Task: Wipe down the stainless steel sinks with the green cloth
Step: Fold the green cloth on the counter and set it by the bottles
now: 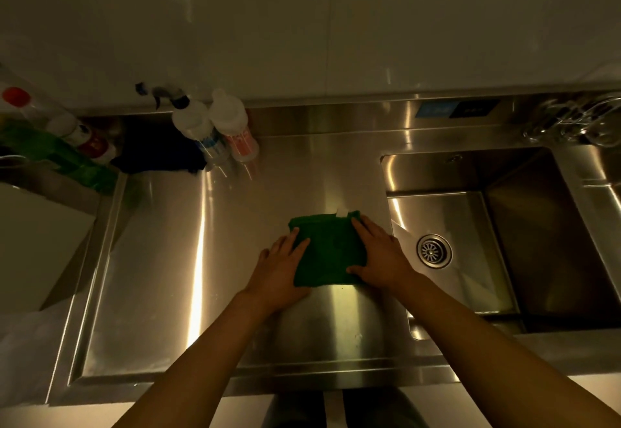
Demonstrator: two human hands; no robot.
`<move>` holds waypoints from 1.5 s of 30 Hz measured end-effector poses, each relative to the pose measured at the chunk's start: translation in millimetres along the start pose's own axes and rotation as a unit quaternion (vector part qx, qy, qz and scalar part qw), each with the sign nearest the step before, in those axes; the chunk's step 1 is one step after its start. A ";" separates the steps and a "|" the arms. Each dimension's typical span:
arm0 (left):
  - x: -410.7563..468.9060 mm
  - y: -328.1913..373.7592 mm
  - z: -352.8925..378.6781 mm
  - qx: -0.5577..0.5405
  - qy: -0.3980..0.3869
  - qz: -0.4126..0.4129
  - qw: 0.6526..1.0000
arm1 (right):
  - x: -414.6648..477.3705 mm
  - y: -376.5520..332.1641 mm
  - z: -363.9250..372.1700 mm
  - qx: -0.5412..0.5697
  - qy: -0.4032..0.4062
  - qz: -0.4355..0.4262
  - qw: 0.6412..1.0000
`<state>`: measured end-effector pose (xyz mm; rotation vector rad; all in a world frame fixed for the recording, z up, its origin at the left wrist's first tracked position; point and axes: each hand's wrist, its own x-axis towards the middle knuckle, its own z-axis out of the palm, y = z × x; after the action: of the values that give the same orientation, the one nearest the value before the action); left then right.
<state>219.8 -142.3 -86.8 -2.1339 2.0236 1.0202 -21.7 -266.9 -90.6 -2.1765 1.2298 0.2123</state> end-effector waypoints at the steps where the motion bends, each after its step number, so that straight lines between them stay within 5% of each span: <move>1: -2.8 1.0 0.5 -0.017 0.005 -0.005 1.000 | -3.2 0.3 1.4 -0.004 0.002 0.000 1.000; 11: -20.2 15.6 -0.8 -0.045 0.115 -0.031 0.992 | -65.3 1.0 36.1 -0.047 -0.007 -0.044 0.998; 18: -7.9 37.6 8.1 -0.001 0.056 -0.077 0.995 | -93.7 14.3 46.4 -0.037 -0.031 -0.071 0.996; 24: -1.1 48.5 6.1 0.031 0.061 -0.125 0.990 | -74.3 11.7 11.6 0.116 0.017 -0.058 0.991; 31: -5.9 49.2 12.6 0.026 0.083 -0.158 0.984 | -38.7 -4.9 -3.9 0.041 0.006 -0.058 0.997; 45: -39.2 -75.1 -35.2 -0.083 0.092 -0.103 0.987 | 32.0 -108.1 19.7 -0.019 -0.017 -0.024 0.999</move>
<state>305.0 -111.9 -71.4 -2.5476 1.7905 1.0268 87.6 -238.1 -72.4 -2.2236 1.1620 0.2534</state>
